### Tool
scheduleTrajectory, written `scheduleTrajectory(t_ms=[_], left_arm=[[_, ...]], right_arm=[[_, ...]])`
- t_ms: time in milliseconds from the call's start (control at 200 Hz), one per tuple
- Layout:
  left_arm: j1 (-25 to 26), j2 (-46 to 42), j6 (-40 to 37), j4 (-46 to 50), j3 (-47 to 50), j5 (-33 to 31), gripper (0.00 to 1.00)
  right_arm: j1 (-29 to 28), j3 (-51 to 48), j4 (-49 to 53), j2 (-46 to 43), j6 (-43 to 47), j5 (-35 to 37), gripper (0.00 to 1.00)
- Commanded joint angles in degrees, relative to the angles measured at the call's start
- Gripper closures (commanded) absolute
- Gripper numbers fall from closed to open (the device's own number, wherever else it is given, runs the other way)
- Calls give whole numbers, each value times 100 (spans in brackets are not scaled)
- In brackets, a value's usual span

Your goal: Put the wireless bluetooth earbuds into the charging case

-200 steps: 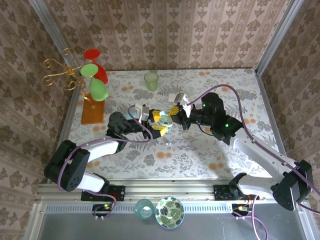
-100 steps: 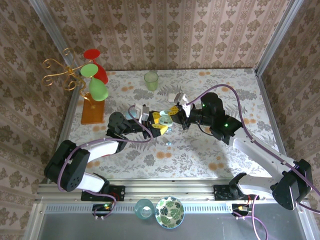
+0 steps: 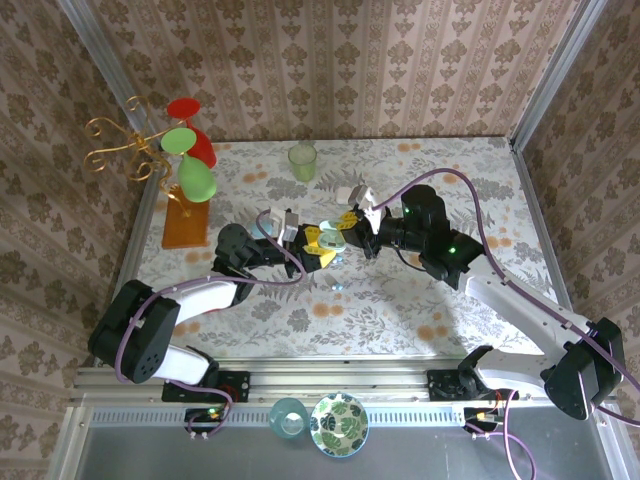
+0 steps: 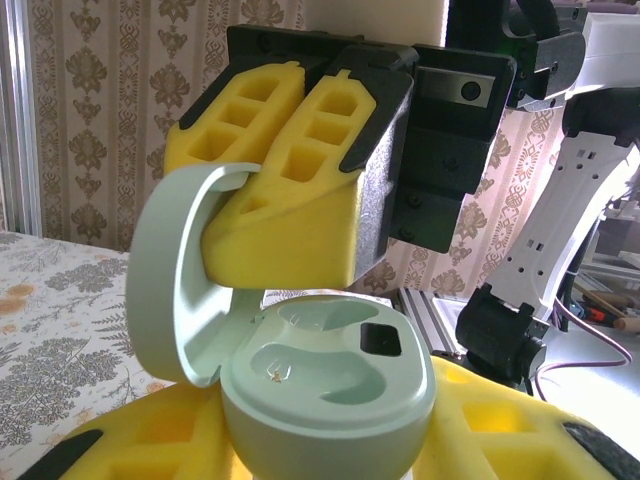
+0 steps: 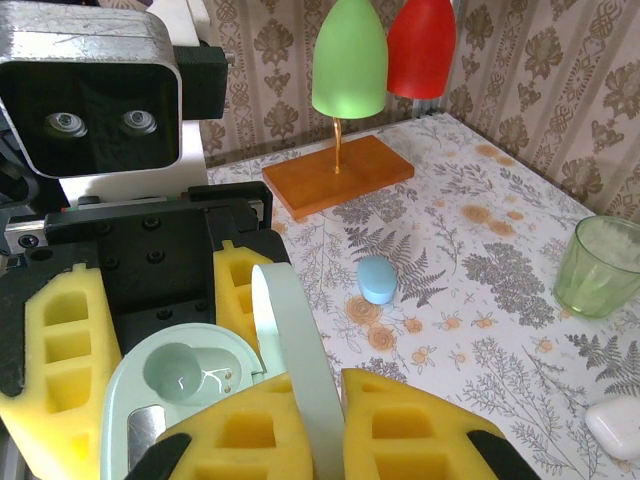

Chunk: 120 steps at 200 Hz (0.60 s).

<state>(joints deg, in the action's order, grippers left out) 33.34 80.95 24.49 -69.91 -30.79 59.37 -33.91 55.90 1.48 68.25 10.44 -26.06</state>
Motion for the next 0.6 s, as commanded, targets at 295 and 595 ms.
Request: scheduleTrajectory(t_ms=[295, 595], left_arm=[[-3, 33, -366, -273, -6, 22, 71], [-80, 34, -613, -299, 130, -183, 71]], right_arm=[[-33, -68, -250, -134, -355, 249, 65], [34, -129, -336, -279, -629, 188, 32]])
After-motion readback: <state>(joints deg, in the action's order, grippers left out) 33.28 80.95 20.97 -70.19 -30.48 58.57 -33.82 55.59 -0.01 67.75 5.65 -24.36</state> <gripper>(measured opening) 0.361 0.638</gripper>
